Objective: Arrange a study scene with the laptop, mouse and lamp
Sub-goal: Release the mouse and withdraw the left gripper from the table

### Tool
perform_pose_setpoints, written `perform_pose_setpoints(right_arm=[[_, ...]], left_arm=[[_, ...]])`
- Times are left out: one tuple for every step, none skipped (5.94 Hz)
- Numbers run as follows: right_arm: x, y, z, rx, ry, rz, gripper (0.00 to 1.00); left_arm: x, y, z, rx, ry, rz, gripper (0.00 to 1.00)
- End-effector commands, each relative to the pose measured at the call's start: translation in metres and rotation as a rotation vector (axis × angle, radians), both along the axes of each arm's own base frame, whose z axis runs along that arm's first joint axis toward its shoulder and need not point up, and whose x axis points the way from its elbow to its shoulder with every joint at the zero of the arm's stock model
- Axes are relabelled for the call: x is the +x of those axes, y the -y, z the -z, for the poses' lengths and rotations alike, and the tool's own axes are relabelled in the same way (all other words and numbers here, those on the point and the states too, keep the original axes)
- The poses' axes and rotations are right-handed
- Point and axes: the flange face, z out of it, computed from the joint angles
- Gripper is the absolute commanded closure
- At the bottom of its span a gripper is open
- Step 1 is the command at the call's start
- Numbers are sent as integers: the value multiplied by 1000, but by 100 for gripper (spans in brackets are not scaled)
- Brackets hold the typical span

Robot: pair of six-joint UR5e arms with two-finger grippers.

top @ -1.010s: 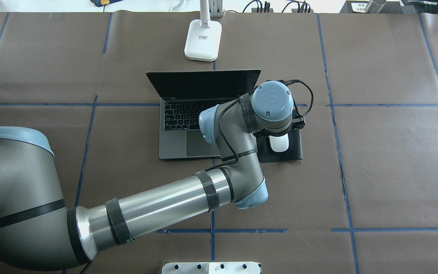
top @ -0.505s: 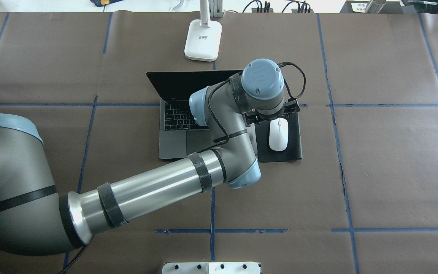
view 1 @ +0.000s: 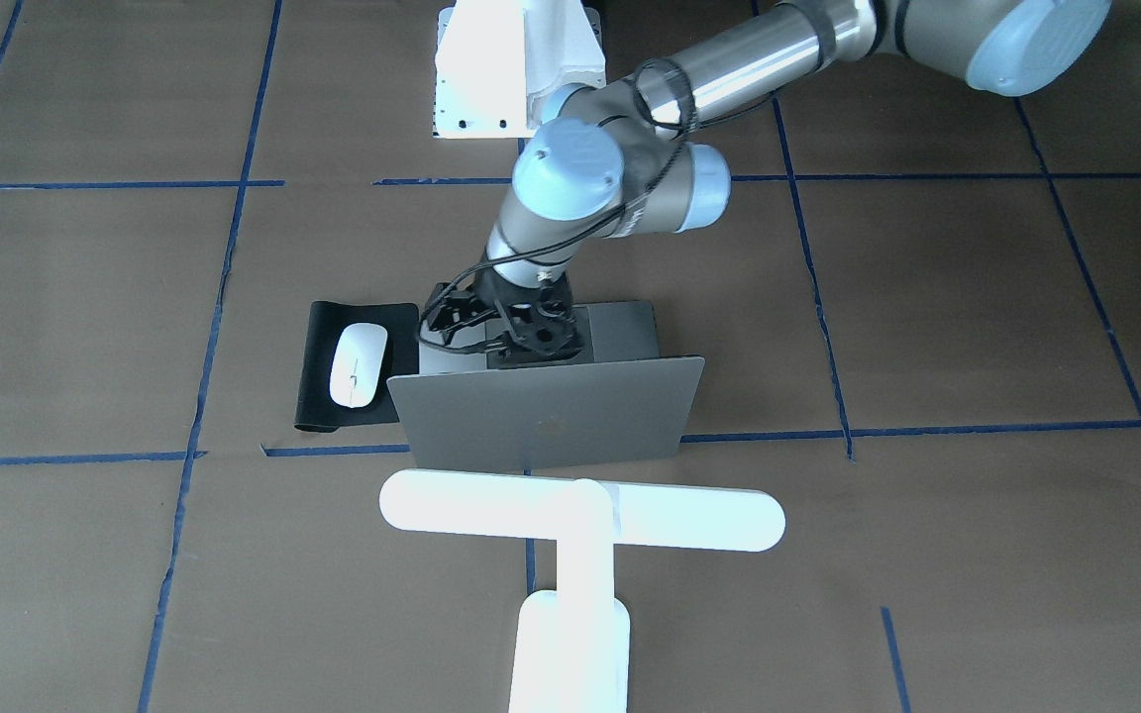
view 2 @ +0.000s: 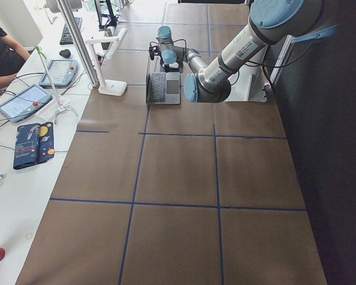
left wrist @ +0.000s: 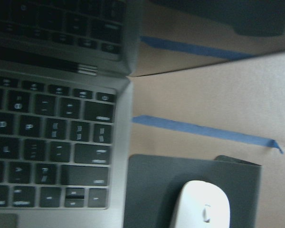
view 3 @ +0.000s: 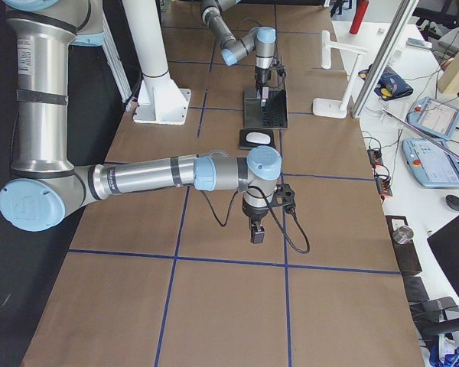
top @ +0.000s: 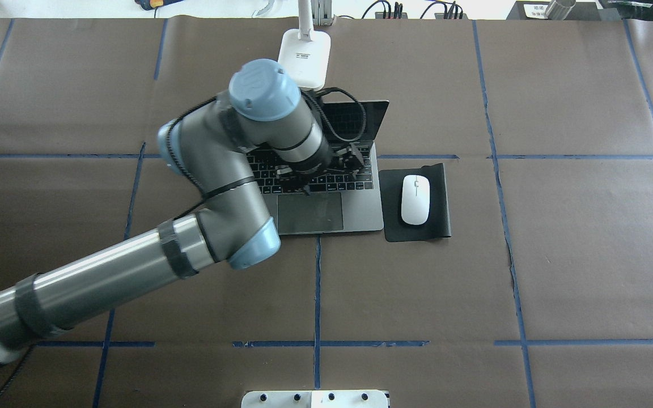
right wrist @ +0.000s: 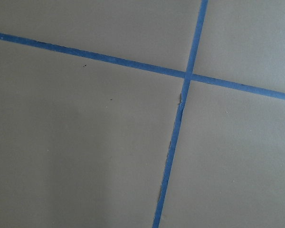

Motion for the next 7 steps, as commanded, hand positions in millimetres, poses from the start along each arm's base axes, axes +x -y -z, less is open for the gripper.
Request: perform_pose_setpoints(right_arm=[[0,4,-6,-11,-2,-1,0],[0,4,-9,-18,-3,0,0],[0,2,-18,-36,-5,-2,0],[1,-1,-21,-42,-4,1,0],[4,-4,-25,-51,-2,-7,0],[12,-5,-28,-60,3,-26,0],[15,-10,-32,-73,14,-34,0]], left_arm=[[-120,-44,-47,60,78,-67,0],[-166,-57,-72,109,125,-89,0],[-216,-66,-116,158,173,-108,0],[-266,-80,-164,218,228,-150,0],[-309,-87,-209,245,285,-183,0],[-365,-87,-262,279,340,-230,0],[-425,-74,-309,271,337,-239,0]])
